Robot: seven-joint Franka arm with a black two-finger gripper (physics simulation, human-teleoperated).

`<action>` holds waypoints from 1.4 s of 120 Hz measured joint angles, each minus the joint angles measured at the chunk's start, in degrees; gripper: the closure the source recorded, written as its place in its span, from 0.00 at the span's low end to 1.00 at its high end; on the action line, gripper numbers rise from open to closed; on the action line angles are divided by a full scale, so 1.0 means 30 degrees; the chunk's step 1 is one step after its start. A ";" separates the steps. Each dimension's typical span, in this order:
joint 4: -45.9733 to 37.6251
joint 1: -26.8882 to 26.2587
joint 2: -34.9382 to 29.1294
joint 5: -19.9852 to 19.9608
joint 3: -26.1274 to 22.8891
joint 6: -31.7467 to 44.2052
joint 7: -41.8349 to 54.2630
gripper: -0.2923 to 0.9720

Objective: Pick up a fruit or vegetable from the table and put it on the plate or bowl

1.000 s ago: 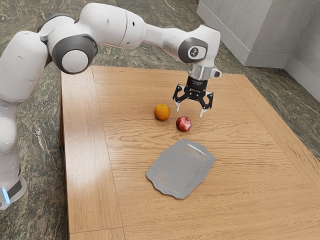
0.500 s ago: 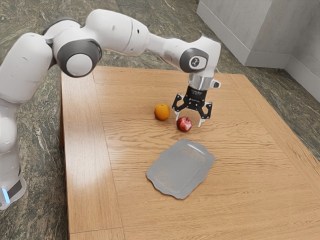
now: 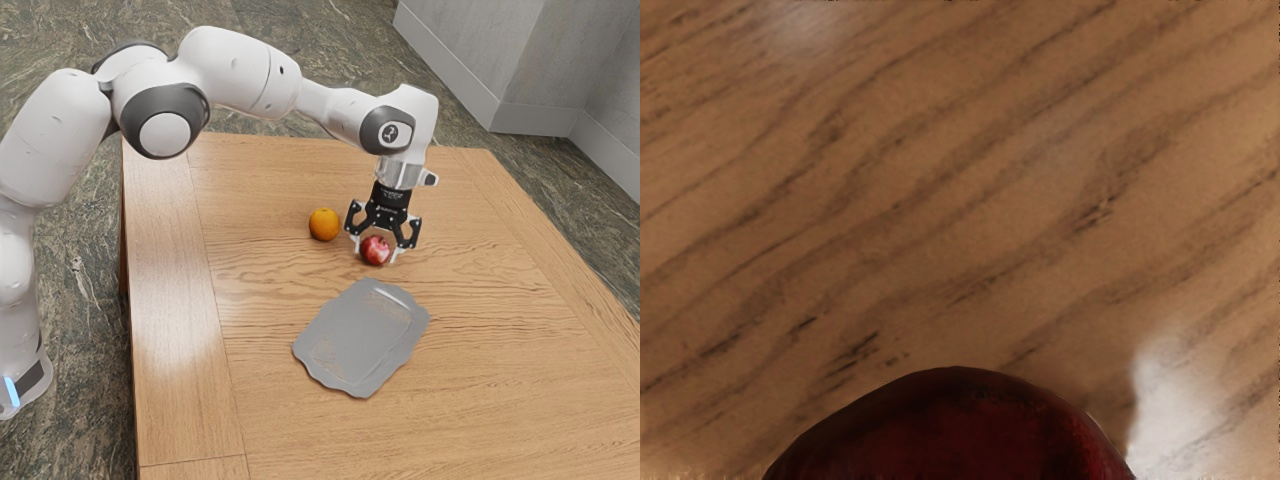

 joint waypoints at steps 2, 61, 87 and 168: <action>0.0001 0.0000 -0.0003 0.0010 0.0000 0.0000 -0.0022 0.41; -0.2444 -0.4736 -0.4703 0.1141 0.0205 0.0183 -0.1588 0.48; -0.5891 -0.6107 -0.7330 0.1543 0.0208 0.1103 -0.3423 0.47; -0.5925 -0.6947 -0.6836 0.1328 0.0238 0.2568 -0.6846 0.27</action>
